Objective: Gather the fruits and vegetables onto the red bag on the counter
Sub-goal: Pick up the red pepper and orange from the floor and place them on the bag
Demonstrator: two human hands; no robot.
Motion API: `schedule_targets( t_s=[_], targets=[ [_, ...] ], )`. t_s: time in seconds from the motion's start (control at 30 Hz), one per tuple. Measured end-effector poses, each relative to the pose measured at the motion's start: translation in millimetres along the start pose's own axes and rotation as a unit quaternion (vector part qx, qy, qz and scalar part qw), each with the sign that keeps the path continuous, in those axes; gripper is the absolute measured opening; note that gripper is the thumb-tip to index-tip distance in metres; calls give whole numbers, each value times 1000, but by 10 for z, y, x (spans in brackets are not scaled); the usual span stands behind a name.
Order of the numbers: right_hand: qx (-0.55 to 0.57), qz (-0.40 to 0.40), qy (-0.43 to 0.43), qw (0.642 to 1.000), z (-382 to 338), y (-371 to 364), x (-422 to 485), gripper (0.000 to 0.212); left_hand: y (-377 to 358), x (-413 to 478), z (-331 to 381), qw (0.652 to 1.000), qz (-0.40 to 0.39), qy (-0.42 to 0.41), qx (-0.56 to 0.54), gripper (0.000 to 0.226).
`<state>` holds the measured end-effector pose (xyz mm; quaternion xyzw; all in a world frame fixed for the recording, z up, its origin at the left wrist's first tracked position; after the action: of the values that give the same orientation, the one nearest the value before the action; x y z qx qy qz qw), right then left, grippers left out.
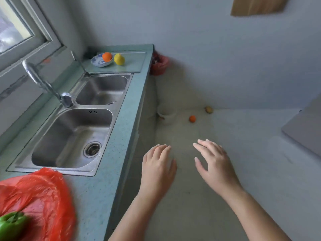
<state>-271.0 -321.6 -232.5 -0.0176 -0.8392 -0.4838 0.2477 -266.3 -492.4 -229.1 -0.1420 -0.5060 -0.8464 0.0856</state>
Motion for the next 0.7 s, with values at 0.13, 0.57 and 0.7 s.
schedule_targets(
  t_s=[0.13,0.57,0.7],
  targets=[
    [-26,33,-46,998,711,444,-171,42,-410,230,735,998,-29,-55,-17,37],
    [-108,151,-220,958,2422,1675,-1120,34,-1701,443,2726,967,-131,-205,-73,38],
    [-136,171,-270,938,2738,1885,-1373,35,-2033,477,3219,949,-154,-258,-98,37]
  ],
)
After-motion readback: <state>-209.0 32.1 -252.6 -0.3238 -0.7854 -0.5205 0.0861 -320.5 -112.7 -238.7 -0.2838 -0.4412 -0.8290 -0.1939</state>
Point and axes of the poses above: each hand's wrist, its own x-axis towards the middle knuckle, its own y-axis out of the back of the hand, z = x × y, the point moved 2 cm from there along x, towards the middle knuckle, and after that the axes turned 7 degrees about y, right-handed, at the moved point
